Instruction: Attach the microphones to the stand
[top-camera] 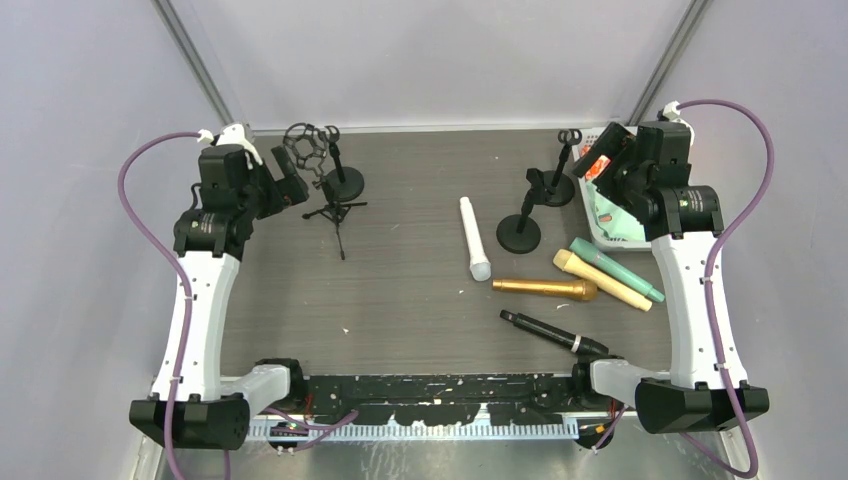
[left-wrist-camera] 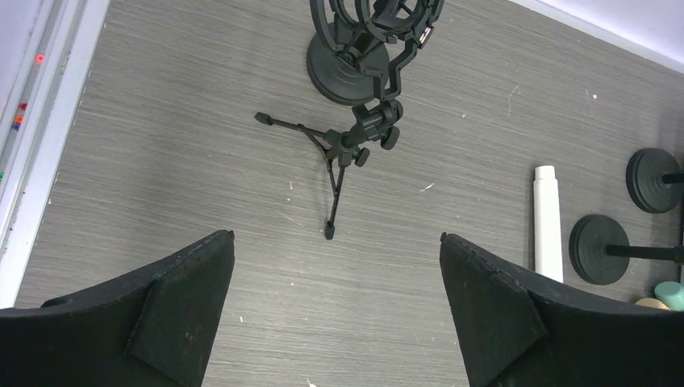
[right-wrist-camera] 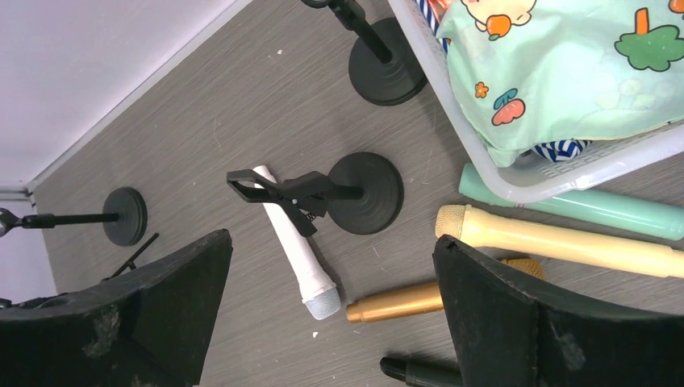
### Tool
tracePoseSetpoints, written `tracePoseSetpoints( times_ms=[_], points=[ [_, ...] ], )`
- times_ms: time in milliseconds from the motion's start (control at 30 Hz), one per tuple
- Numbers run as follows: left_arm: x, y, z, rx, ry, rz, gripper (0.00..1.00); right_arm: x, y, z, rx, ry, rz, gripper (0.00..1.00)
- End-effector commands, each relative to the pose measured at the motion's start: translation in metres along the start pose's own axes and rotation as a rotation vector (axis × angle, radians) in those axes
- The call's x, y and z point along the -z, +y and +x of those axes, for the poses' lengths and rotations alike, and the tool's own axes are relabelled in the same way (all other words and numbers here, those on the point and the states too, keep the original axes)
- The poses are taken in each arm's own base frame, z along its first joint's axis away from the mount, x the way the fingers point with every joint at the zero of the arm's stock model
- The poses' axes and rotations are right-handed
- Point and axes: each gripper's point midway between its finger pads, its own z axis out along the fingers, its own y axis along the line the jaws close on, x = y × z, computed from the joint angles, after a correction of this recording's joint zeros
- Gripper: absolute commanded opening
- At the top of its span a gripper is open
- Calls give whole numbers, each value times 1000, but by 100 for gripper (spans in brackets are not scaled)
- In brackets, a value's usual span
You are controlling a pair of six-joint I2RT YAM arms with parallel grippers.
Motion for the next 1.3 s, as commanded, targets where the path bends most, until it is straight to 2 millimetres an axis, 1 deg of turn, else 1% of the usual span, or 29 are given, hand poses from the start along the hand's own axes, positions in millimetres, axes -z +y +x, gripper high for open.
tracePoseSetpoints(
  times_ms=[0,100,267,400,533,633,733,800,867,933,1033,1100,1200,1233,1267],
  points=[
    [-2,-3,-12,24,-44,7,100,12,16,-18,-22,-65,-77,100],
    [-1,1,-10,27,-40,-14,100,11,20,-15,-10,-41,-93,100],
    [-3,10,-12,47,-47,-70,100,4,18,-6,17,-8,-92,100],
    [-3,9,-18,44,-48,-74,100,1,19,-3,31,23,-92,100],
    [-5,9,-17,33,-51,-65,100,5,20,-5,35,31,-89,100],
    [-9,3,-13,28,-19,-38,100,4,13,-4,50,31,-57,99],
    [-5,-5,-11,-14,-32,-19,100,4,8,3,60,57,-37,98],
    [1,-14,-7,-63,-40,-8,100,5,9,10,60,85,-52,97],
    [5,-25,2,-109,-29,12,100,6,8,15,61,102,-56,96],
    [6,-36,12,-139,-24,35,100,6,9,23,78,118,-61,96],
    [3,-51,31,-148,9,75,100,8,15,37,141,133,-67,95],
    [0,-60,44,-143,35,112,100,9,26,52,199,145,-74,95],
    [-1,-73,54,-113,56,172,100,14,46,80,278,173,-110,94],
    [-1,-76,56,-105,64,192,100,16,57,94,310,190,-138,93],
    [-1,-77,58,-99,69,198,100,15,60,102,324,204,-144,92]
  ],
)
